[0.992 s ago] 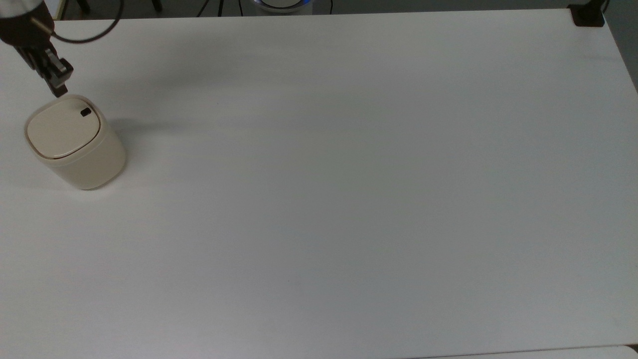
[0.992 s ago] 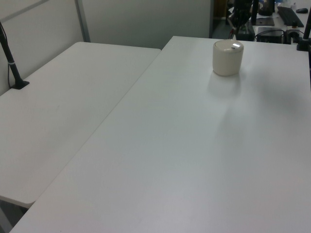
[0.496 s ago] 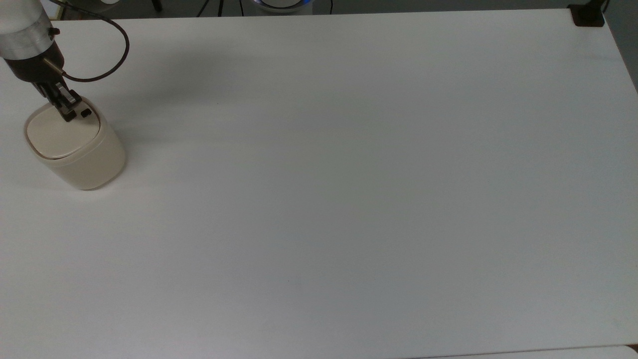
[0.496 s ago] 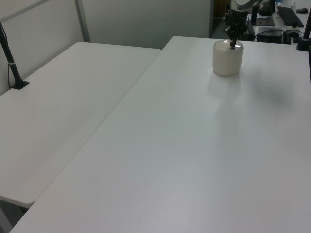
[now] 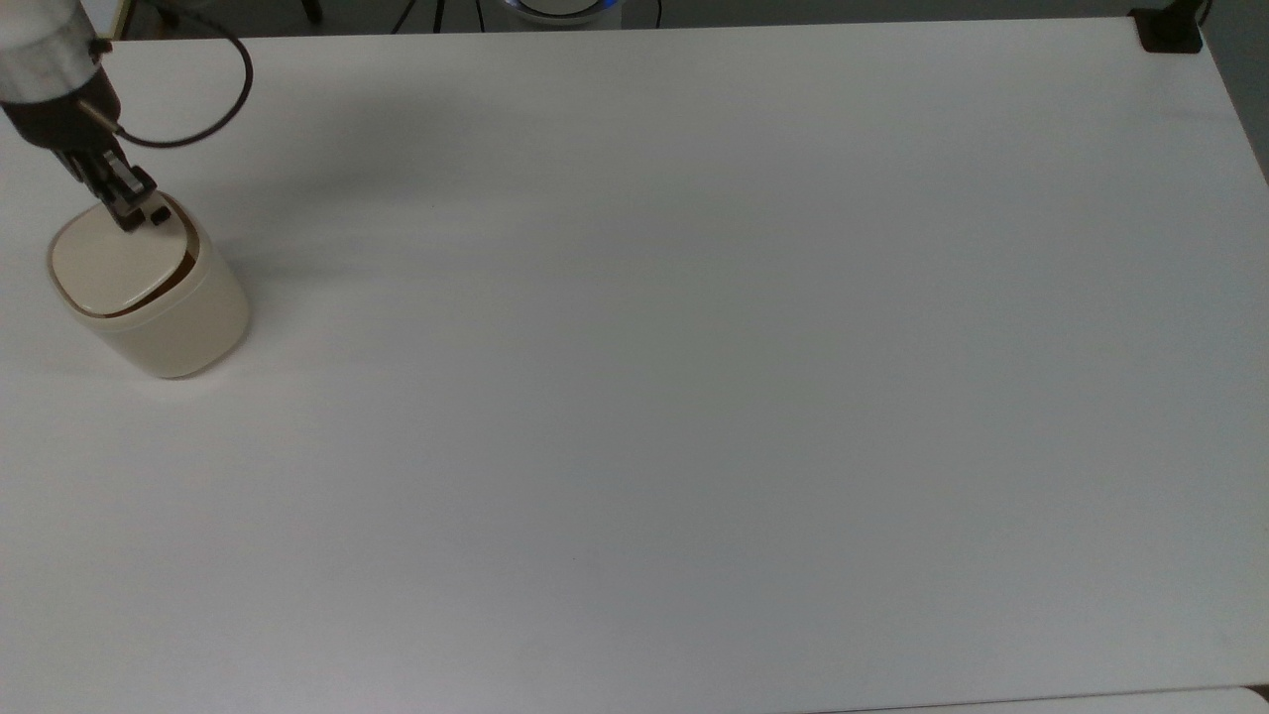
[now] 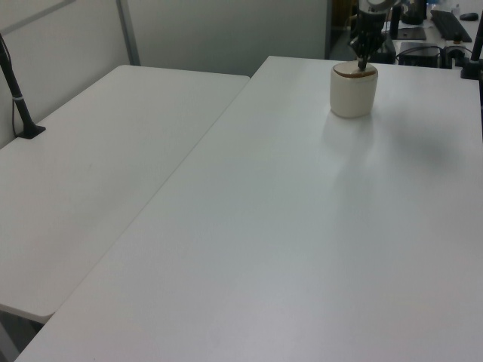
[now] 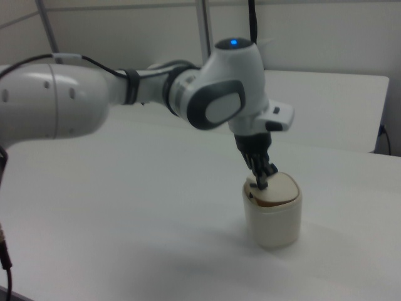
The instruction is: Open the trash bin
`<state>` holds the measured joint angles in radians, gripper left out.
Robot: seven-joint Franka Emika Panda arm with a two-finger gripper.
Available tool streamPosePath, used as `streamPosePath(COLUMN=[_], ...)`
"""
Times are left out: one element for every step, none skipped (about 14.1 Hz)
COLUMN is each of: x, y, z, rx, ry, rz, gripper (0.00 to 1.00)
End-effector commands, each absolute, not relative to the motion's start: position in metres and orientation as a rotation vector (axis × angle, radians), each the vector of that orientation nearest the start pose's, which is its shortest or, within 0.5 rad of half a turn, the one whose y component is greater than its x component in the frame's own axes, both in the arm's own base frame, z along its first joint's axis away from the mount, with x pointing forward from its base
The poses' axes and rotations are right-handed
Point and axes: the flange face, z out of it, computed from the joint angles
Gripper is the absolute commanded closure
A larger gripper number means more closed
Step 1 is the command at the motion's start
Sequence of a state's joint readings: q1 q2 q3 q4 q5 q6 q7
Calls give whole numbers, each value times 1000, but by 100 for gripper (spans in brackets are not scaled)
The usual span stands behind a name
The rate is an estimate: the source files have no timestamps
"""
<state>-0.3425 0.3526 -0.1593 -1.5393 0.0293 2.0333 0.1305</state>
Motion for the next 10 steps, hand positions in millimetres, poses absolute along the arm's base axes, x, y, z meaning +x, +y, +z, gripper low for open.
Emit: streamPosePath(x=[569,564,558,555,555,557,560,563,566,573], y=[-267,-237,-217,-189,-170,-145,-126,-109,-104,-92], z=[555,577,589,602,607,612,612,610,606,594], rx=[-3033,-3043,-3054,-3069,-3080,-3094,-3105,-3115,-3116,-3116], ry=[885,813,743,638,567,462,366,242,189,123], rz=[-205,-175,-137,-104,-95,-71,-42,-31,-22,6], gripper=[97,95,93,88,80,73,65,15,0,0])
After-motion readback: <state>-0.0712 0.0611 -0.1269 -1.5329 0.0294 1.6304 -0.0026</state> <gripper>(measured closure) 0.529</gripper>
